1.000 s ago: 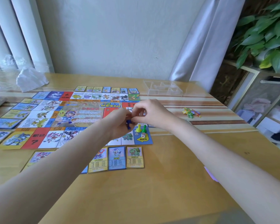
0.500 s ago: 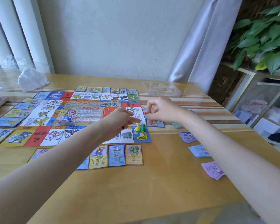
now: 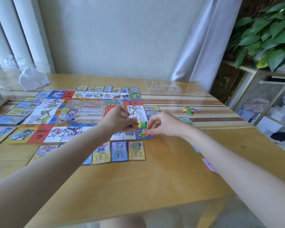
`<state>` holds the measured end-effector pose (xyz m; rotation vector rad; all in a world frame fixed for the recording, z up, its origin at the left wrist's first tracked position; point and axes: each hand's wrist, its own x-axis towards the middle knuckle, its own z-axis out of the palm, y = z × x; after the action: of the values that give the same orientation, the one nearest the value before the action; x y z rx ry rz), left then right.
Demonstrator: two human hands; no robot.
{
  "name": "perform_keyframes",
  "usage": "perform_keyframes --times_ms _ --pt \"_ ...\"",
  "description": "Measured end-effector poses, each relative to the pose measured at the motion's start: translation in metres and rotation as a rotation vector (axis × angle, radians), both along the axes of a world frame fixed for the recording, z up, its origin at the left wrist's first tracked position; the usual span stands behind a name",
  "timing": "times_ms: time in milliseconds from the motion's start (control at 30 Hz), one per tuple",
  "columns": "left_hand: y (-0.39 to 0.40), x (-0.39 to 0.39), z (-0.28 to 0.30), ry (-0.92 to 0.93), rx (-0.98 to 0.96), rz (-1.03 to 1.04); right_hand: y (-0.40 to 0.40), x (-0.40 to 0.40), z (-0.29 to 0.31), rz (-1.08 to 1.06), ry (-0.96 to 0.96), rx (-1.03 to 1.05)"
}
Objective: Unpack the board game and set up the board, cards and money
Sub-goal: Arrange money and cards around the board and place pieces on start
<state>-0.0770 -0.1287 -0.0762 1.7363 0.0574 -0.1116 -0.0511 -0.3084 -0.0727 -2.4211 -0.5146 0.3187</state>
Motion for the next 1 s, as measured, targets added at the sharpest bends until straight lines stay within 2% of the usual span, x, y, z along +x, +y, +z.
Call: perform_keyframes --times_ms 133,233,300,400,500,600,700,833,900,1000 --pt "0.000 -0.003 0.002 -0.205 0.468 -0.048 0.004 0.001 -0.007 0.022 -0.054 -0.112" --pt "-0.002 -0.003 0.002 -0.224 0.560 -0.078 0.003 -0.001 -0.003 0.011 -0.075 -0.113" --pt "-0.003 -0.003 0.004 -0.162 0.398 -0.075 0.002 -0.004 0.007 -0.012 -0.131 -0.031" --pt "-0.009 -0.003 0.009 0.013 -0.013 -0.020 0.011 -0.010 0.024 0.056 -0.277 0.099" --pt "-0.016 0.000 0.008 0.127 -0.214 0.043 0.026 -0.012 0.024 0.158 -0.429 0.059" --pt "-0.021 0.001 0.006 0.254 -0.470 0.110 0.032 -0.010 0.019 0.145 -0.505 0.090" --pt "-0.021 -0.001 0.006 0.272 -0.533 0.125 0.031 -0.009 0.021 0.105 -0.477 0.121" --pt "-0.013 -0.005 0.009 0.281 -0.440 -0.014 0.026 -0.007 0.031 0.133 -0.375 0.096" --pt "-0.005 -0.006 0.012 0.220 -0.258 -0.085 0.021 -0.004 0.039 0.122 -0.335 0.098" --pt "0.007 -0.003 0.011 0.031 0.089 -0.067 0.015 0.002 0.045 0.100 -0.284 0.084"
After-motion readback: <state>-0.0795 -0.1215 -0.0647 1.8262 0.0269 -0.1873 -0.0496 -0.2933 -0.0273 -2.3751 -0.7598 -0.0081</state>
